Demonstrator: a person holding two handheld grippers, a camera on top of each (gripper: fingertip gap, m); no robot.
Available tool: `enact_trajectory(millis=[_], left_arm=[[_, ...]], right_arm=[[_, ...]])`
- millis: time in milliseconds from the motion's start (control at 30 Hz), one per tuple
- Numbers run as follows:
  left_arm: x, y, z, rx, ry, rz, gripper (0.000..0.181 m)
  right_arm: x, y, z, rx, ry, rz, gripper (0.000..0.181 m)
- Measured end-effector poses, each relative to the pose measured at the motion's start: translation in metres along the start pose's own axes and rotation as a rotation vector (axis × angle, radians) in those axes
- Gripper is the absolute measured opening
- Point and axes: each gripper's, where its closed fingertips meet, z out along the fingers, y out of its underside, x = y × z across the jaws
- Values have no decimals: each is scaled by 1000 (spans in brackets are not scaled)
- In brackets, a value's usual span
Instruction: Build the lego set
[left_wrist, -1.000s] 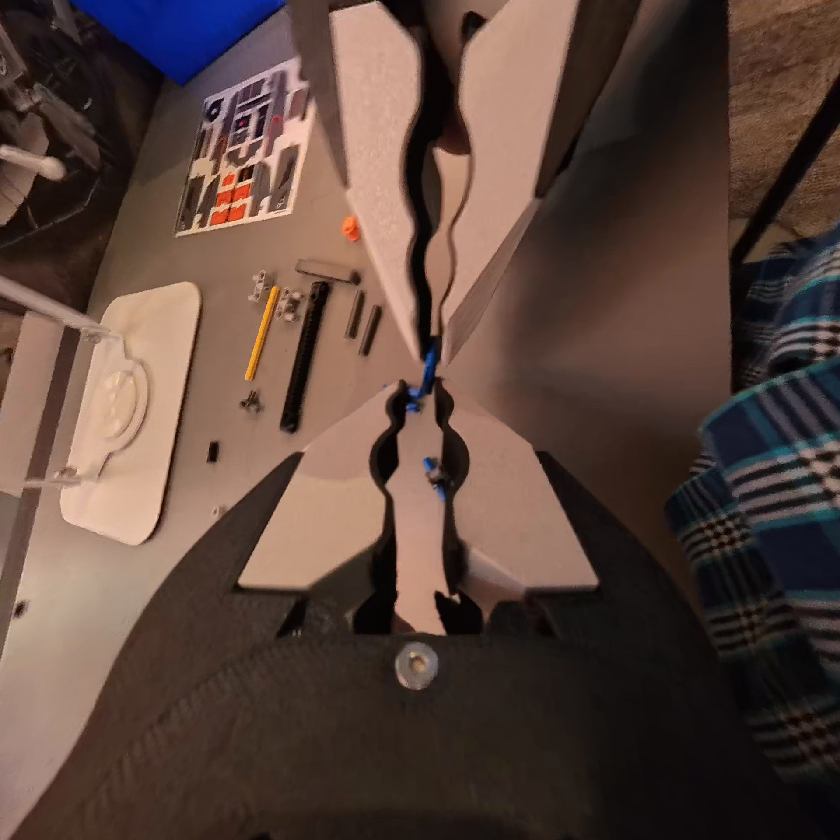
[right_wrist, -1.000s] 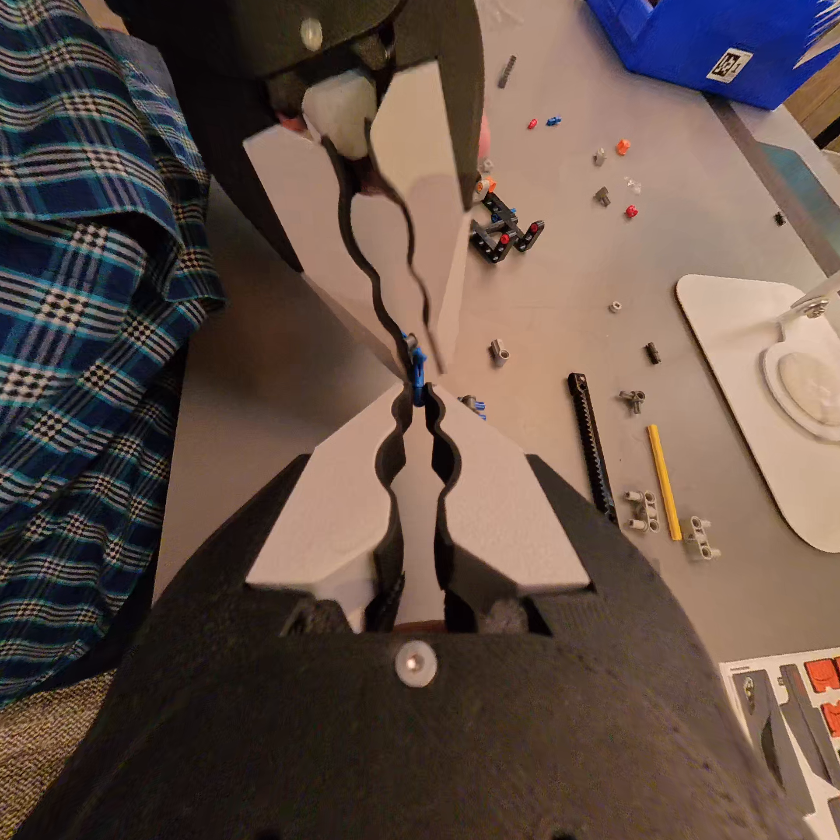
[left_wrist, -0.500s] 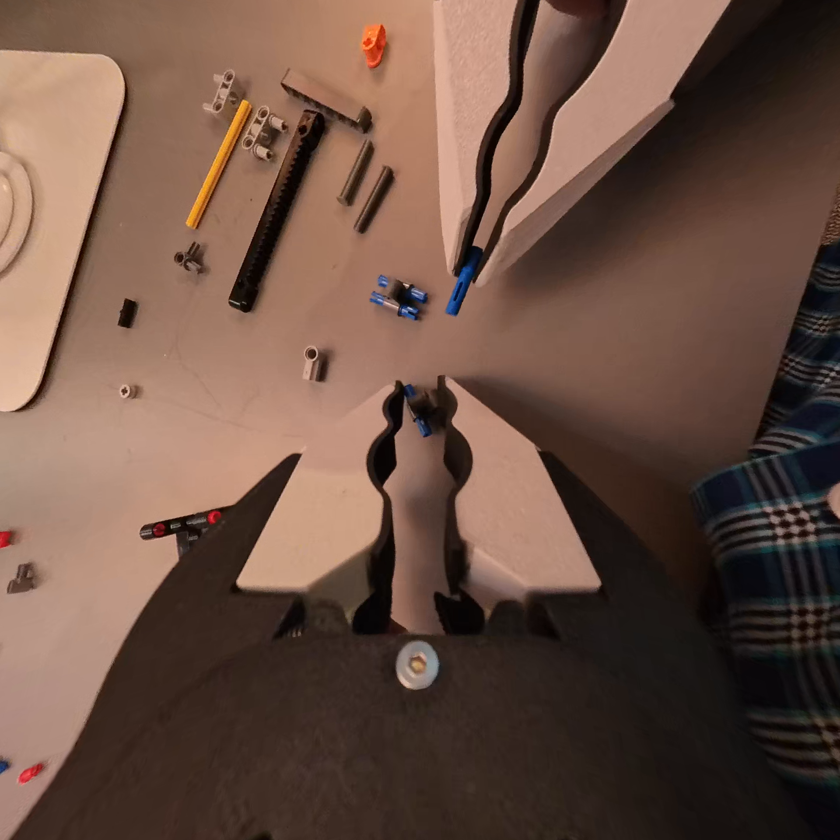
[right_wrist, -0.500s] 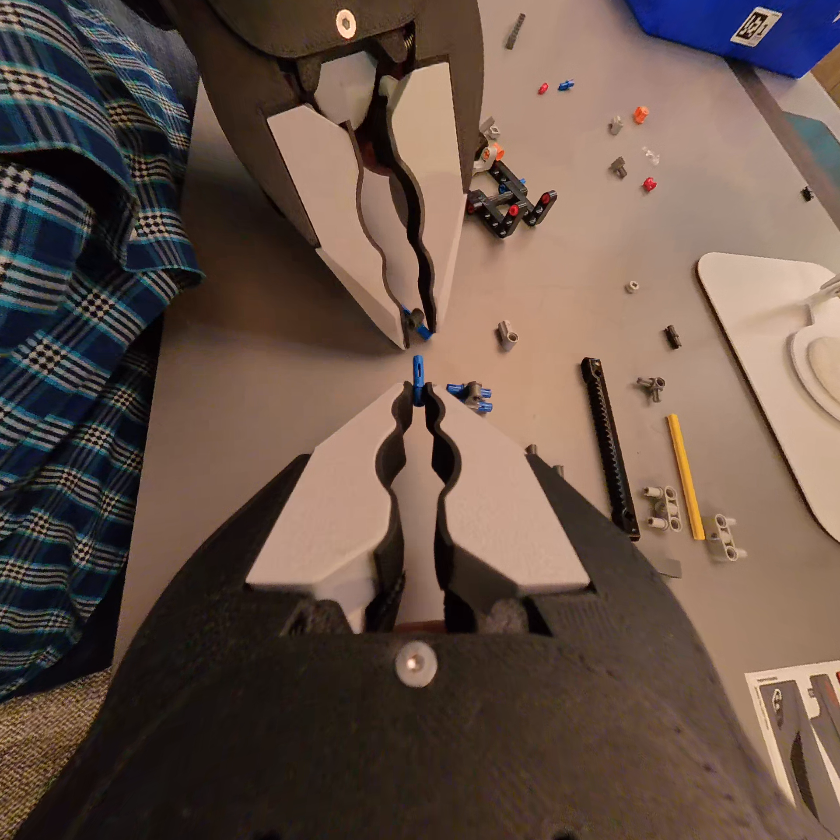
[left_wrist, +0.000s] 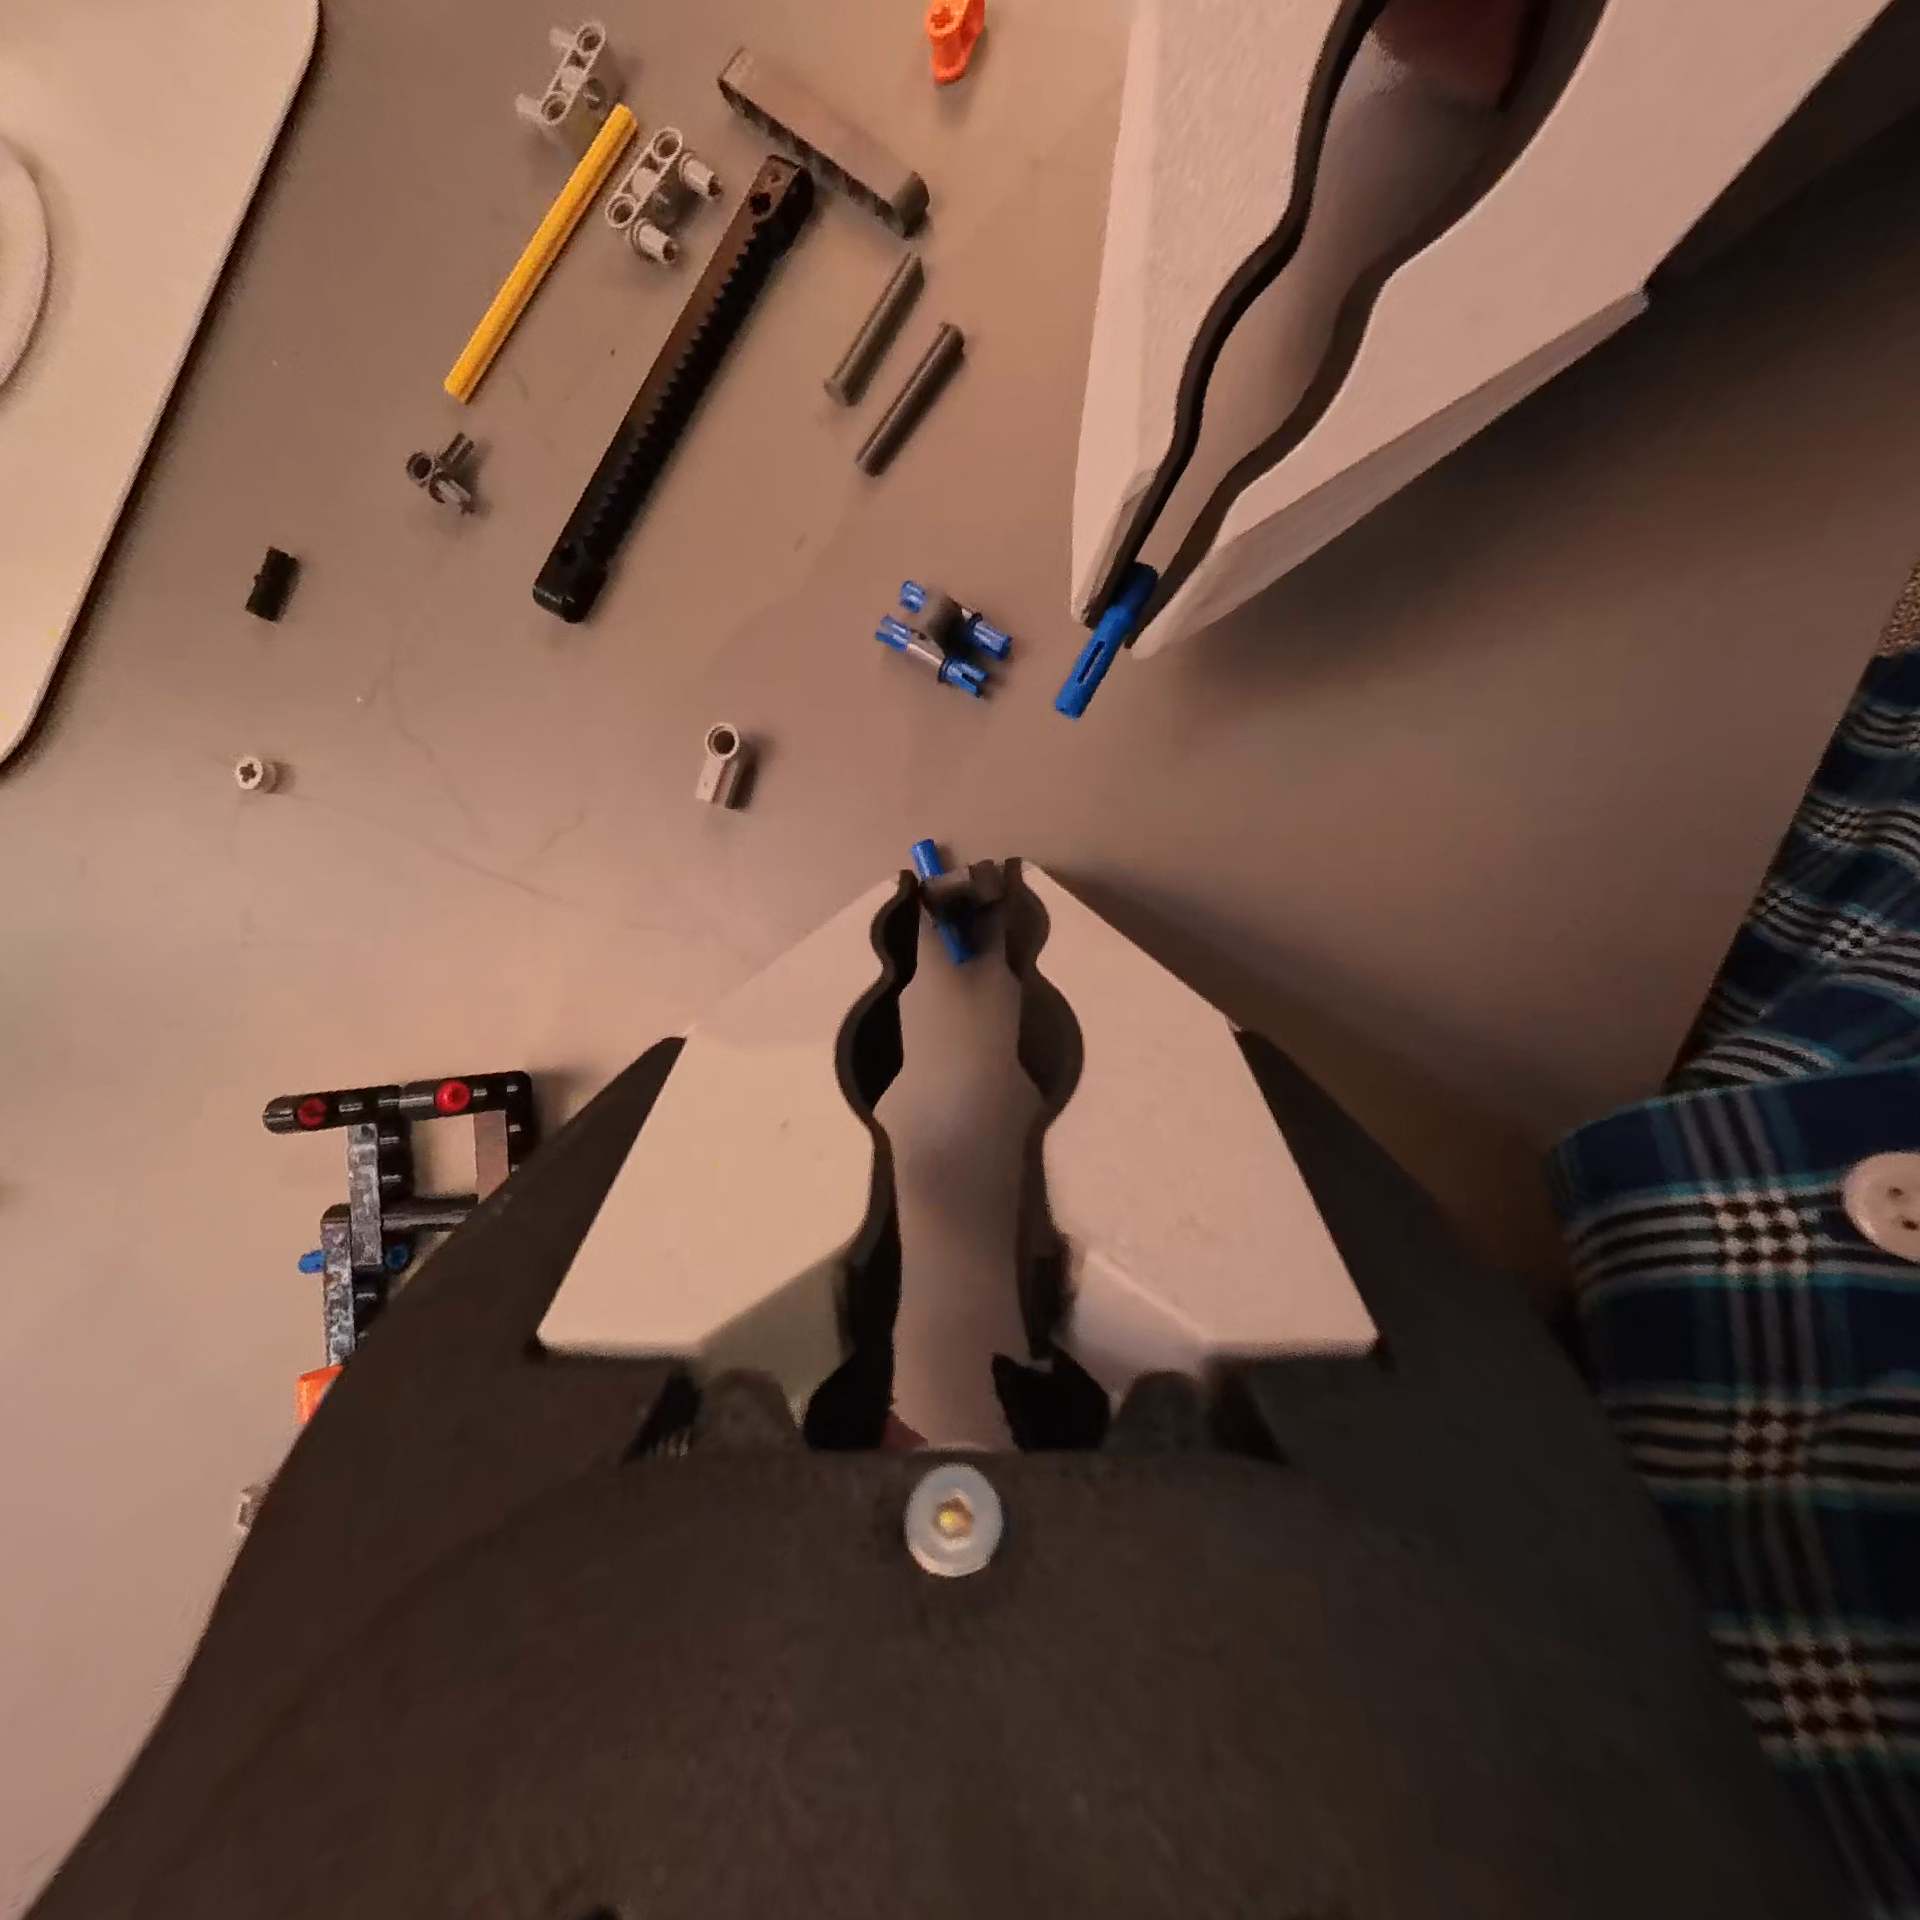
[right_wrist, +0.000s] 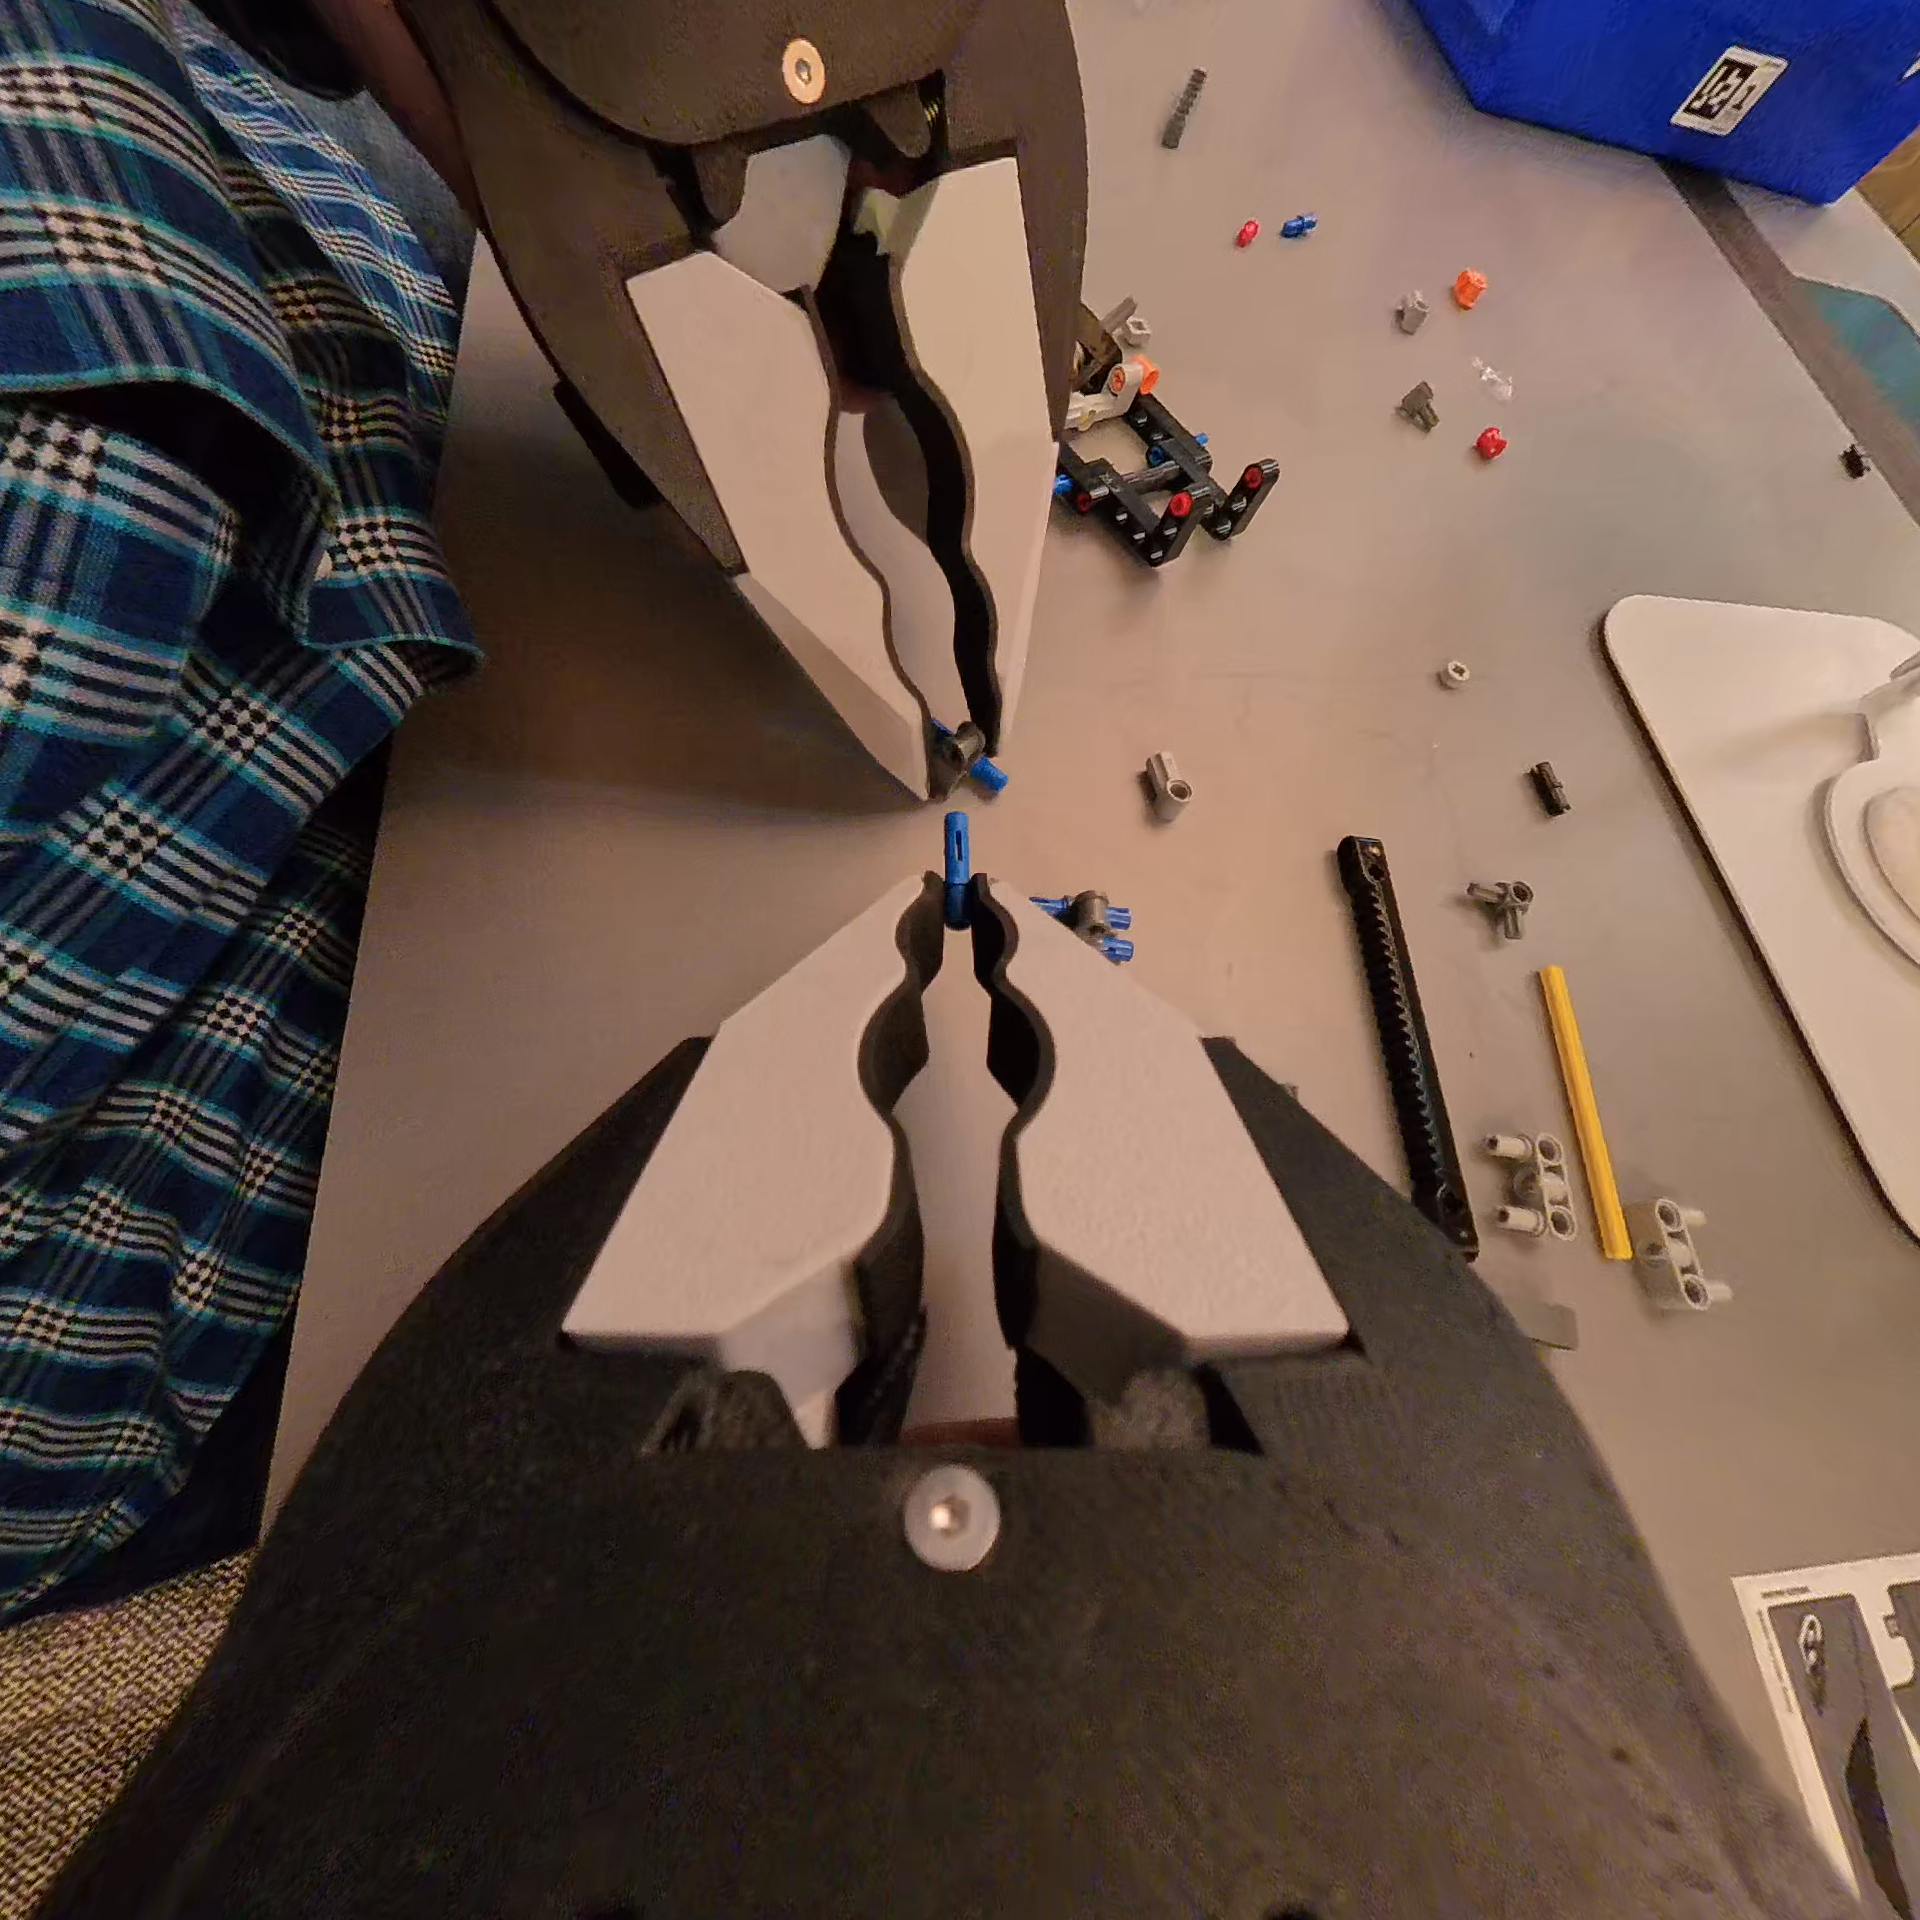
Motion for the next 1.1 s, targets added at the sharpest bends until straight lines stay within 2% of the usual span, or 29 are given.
enact_trajectory(millis=[200, 367, 533, 1100], left_arm=[[3, -8, -2, 69, -25, 125, 14], [0, -28, -16, 159, -32, 227, 14], [1, -36, -22, 164, -42, 294, 14], [11, -21, -15, 128, -10, 378, 13]], right_arm=[[7, 1, 0, 13, 24, -10, 2], [10, -3, 0, -5, 50, -89, 2], [16, -7, -3, -31, 87, -166, 2], [0, -2, 10, -56, 9, -248, 2]])
